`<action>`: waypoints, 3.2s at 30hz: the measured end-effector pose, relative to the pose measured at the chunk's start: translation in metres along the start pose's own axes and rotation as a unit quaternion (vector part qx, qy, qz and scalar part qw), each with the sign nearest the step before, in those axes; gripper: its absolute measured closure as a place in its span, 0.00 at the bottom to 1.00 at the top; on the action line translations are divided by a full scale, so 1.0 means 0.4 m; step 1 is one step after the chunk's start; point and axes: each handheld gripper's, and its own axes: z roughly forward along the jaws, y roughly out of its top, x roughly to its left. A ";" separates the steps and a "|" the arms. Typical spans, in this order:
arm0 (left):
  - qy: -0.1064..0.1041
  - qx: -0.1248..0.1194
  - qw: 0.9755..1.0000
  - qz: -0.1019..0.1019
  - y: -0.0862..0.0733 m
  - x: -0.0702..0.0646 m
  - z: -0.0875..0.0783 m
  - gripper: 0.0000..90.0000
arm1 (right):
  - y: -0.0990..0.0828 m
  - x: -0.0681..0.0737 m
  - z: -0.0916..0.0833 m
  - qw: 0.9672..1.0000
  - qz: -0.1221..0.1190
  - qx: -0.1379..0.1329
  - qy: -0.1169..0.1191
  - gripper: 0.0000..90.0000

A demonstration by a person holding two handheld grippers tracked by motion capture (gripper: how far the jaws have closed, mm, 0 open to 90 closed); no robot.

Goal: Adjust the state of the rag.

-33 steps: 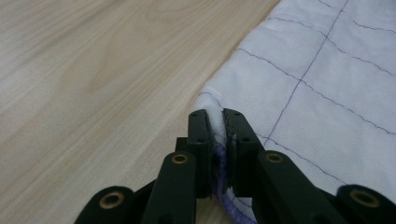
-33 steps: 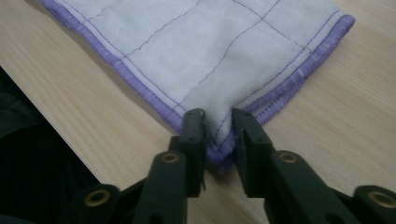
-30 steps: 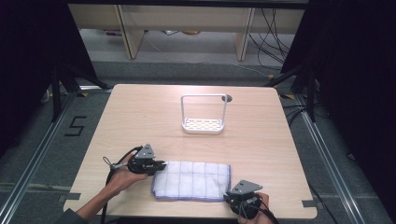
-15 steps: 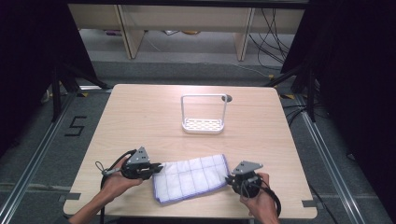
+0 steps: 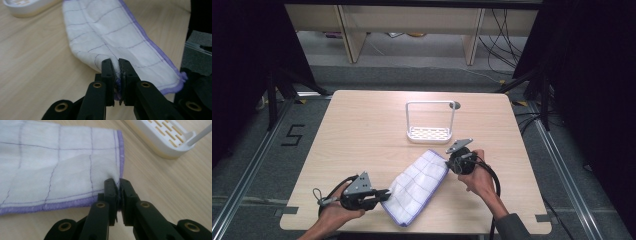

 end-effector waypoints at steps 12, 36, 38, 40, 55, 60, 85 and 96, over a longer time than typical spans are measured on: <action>-0.071 0.033 0.997 0.007 -0.004 -0.070 0.083 0.84 | 0.018 -0.052 0.089 0.999 0.023 0.024 -0.008 0.78; 0.076 0.019 0.994 -0.073 0.134 0.258 0.180 0.45 | -0.007 -0.071 0.036 0.986 0.161 -0.028 -0.010 0.46; 0.071 0.027 0.995 -0.069 0.140 0.264 0.191 0.45 | -0.009 -0.073 0.039 0.984 0.173 -0.029 -0.011 0.45; 0.074 0.034 0.994 -0.069 0.157 0.272 0.225 0.44 | -0.010 -0.076 0.044 0.985 0.171 -0.027 -0.010 0.44; 0.083 0.050 0.992 -0.086 0.196 0.314 0.307 0.43 | -0.007 -0.080 0.056 0.982 0.186 -0.028 -0.015 0.41; 0.086 0.046 0.991 -0.096 0.196 0.316 0.316 0.41 | -0.005 -0.079 0.057 0.983 0.184 -0.019 -0.011 0.40; 0.071 0.066 0.993 -0.060 0.207 0.290 0.362 0.63 | 0.008 -0.057 0.103 0.986 0.159 0.012 -0.049 0.43; 0.056 0.066 0.995 -0.052 0.203 0.286 0.359 0.83 | 0.008 -0.054 0.097 0.984 0.170 0.019 -0.046 0.45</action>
